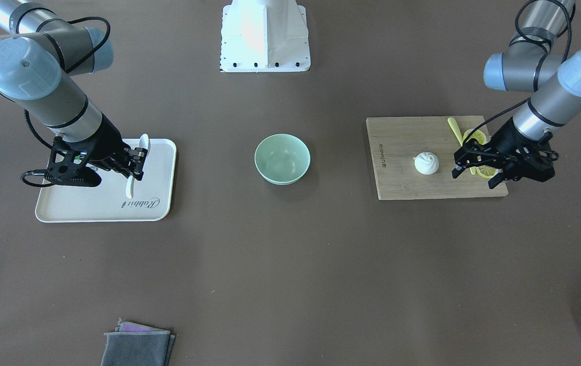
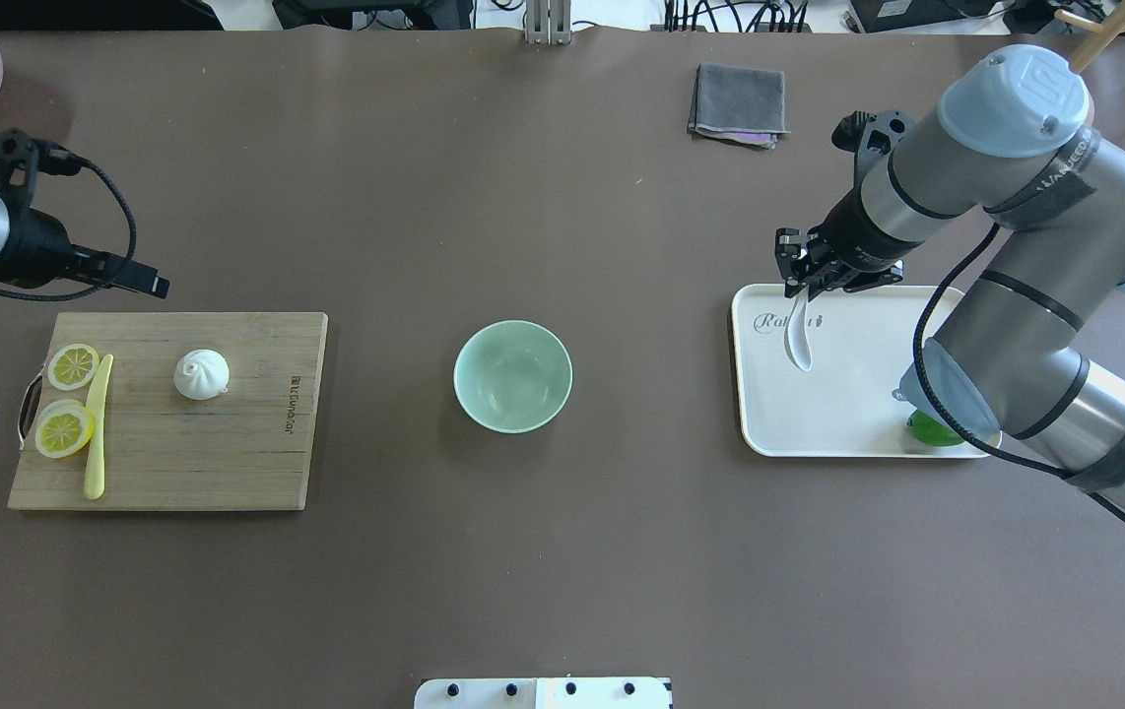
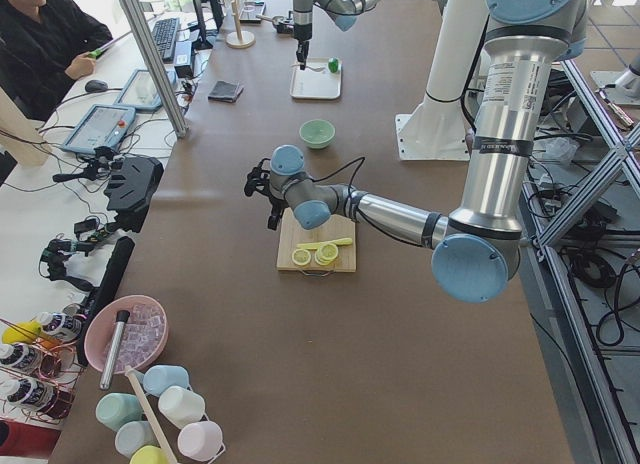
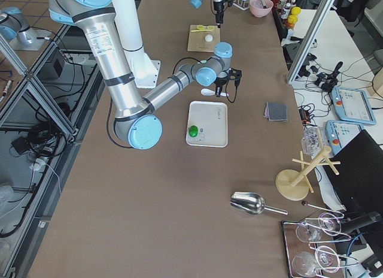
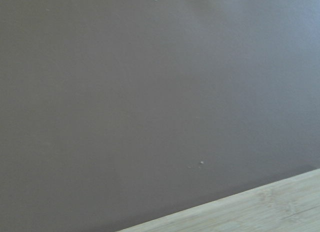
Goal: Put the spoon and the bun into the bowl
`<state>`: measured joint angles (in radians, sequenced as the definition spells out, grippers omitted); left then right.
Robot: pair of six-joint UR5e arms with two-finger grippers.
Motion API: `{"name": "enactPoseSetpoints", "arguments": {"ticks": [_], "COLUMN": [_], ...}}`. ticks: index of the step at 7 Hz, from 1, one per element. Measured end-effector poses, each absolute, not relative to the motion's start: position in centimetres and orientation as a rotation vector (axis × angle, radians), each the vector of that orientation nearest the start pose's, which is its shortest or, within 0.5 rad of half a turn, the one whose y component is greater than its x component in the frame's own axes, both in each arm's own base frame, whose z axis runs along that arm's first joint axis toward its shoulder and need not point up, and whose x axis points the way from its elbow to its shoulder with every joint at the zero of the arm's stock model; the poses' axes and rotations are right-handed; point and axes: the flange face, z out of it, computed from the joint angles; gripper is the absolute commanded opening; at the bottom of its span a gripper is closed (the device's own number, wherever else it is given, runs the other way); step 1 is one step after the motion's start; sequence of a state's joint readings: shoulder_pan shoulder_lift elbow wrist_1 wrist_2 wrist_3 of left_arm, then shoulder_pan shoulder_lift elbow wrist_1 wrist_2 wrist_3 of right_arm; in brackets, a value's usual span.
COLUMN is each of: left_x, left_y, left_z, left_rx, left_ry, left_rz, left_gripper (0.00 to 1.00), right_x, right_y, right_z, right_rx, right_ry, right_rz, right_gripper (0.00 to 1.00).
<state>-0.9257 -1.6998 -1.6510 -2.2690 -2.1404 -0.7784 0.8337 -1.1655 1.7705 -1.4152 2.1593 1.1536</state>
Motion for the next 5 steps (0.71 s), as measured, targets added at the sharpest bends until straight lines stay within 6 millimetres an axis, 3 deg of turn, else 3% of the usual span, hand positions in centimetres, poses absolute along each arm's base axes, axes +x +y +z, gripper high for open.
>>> {"name": "enactPoseSetpoints", "arguments": {"ticks": [2,3,5], "left_x": [32.2,33.3,33.8], "left_y": [-46.9,-45.7,-43.8], "left_z": [46.4,46.9,47.7], "left_rx": [0.322,0.316,0.299], "left_ry": [0.971,0.958,0.949], "left_rz": [0.144,0.148,0.162], "left_gripper": [0.98,0.96,0.01], "right_x": [-37.3,-38.2,-39.9], "right_y": [-52.0,-52.7,-54.0], "right_z": [28.8,27.4,25.3], "right_rx": [-0.004,-0.001,-0.001], "right_ry": [-0.947,-0.954,-0.964], "right_rz": [0.148,0.144,0.15], "right_gripper": [0.0,0.0,0.0]}}
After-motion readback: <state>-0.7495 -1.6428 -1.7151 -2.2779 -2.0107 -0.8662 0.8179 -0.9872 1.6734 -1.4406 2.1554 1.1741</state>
